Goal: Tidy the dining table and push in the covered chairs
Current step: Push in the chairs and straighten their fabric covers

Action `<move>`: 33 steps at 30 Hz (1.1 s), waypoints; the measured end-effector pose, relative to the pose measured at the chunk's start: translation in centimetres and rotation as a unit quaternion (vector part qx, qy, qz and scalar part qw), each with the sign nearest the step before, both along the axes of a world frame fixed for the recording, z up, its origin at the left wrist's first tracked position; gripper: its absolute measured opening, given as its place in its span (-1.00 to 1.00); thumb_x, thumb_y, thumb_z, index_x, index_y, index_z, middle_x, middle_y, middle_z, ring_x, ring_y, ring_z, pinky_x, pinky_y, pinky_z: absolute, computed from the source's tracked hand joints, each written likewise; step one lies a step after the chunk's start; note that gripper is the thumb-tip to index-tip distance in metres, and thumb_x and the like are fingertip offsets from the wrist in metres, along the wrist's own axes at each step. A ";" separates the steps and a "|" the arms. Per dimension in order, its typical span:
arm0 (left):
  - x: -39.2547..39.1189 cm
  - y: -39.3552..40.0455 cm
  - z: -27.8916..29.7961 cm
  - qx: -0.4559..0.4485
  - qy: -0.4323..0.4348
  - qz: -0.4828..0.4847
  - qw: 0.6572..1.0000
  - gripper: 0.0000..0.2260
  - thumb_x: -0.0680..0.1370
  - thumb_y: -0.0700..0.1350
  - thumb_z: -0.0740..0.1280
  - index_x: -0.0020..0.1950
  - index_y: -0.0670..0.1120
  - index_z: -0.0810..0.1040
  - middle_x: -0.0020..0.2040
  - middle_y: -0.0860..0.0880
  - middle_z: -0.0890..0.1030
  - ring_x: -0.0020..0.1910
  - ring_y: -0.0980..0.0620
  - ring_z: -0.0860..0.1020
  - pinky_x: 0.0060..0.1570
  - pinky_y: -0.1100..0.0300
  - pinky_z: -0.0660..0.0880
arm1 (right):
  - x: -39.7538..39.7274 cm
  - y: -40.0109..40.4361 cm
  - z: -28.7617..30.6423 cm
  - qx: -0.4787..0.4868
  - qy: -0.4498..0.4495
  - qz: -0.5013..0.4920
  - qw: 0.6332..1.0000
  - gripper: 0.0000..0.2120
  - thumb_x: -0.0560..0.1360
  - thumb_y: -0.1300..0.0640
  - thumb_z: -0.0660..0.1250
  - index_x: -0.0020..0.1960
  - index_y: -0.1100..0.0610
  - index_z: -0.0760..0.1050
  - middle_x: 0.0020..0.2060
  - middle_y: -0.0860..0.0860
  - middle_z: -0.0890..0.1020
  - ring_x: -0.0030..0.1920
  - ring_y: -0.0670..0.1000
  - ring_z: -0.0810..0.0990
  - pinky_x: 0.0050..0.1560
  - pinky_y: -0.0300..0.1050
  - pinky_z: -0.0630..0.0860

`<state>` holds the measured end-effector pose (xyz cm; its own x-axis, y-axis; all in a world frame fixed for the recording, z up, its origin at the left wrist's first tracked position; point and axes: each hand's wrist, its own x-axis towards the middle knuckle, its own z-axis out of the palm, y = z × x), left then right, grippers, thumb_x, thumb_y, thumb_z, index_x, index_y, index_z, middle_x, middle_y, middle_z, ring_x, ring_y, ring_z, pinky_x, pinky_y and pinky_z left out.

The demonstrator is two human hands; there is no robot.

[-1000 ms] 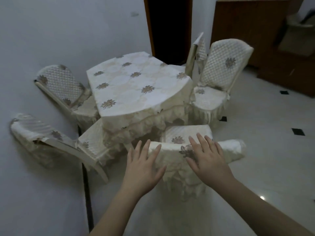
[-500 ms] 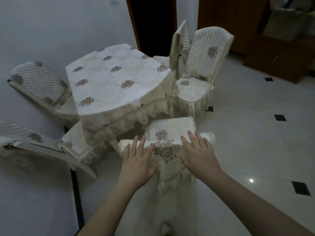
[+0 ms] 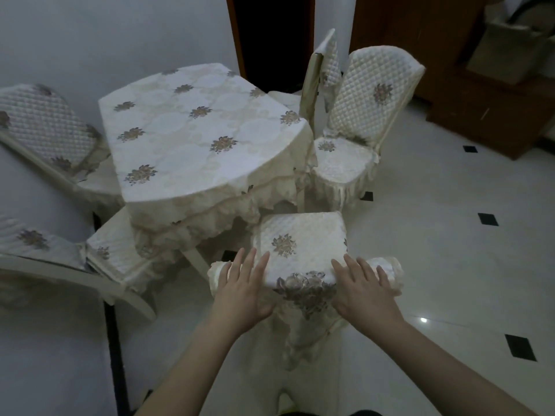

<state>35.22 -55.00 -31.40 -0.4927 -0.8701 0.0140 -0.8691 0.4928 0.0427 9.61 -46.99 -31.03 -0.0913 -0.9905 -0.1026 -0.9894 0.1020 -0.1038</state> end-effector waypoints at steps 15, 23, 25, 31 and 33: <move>2.6 -8.3 -4.4 0.096 0.061 -0.164 0.980 -0.44 0.09 -0.01 0.57 0.07 0.11 0.57 0.08 0.09 0.63 0.10 0.02 0.58 0.09 0.05 0.47 | -3.8 -5.2 -2.6 0.050 -0.061 -0.002 0.997 -0.59 0.28 0.03 0.47 0.11 -0.11 0.55 0.06 -0.10 0.62 0.14 0.01 0.54 0.29 -0.01 0.28; 2.7 -8.8 -5.5 0.063 0.137 -0.162 0.975 -0.61 0.15 -0.09 0.45 -0.03 0.05 0.62 -0.17 0.07 0.66 -0.22 -0.02 0.63 -0.17 0.11 0.54 | -4.4 -5.1 -4.7 -0.040 -0.072 0.031 0.996 -0.65 0.13 0.02 0.52 -0.09 -0.11 0.58 -0.23 -0.12 0.63 -0.17 0.01 0.61 0.05 -0.08 0.39; 2.7 -8.6 -5.5 0.065 0.137 -0.145 0.978 -0.61 0.18 -0.05 0.39 0.00 0.05 0.58 -0.20 0.05 0.65 -0.25 -0.05 0.62 -0.23 0.10 0.52 | -5.0 -5.5 -5.0 -0.001 -0.077 0.044 0.996 -0.61 0.15 0.02 0.53 -0.03 -0.12 0.58 -0.16 -0.13 0.64 -0.10 0.00 0.62 0.10 -0.07 0.38; 2.3 -8.1 -5.1 0.077 0.102 -0.084 0.988 -0.71 0.25 0.09 0.27 -0.08 0.08 0.61 -0.26 0.06 0.64 -0.27 -0.02 0.61 -0.26 0.11 0.47 | -6.7 -6.7 -3.2 0.096 -0.099 0.123 0.983 -0.60 0.35 0.06 0.39 0.19 -0.14 0.52 0.11 -0.23 0.58 0.12 -0.13 0.53 0.16 -0.22 0.34; 1.9 -8.0 -4.8 0.081 0.072 -0.062 0.992 -0.75 0.25 0.04 0.31 -0.11 0.10 0.63 -0.28 0.06 0.65 -0.26 0.00 0.60 -0.29 0.13 0.46 | -6.1 -6.8 -3.3 0.071 -0.058 0.130 0.987 -0.72 0.39 0.05 0.31 0.08 -0.18 0.55 0.00 -0.24 0.63 0.04 -0.14 0.57 0.12 -0.19 0.36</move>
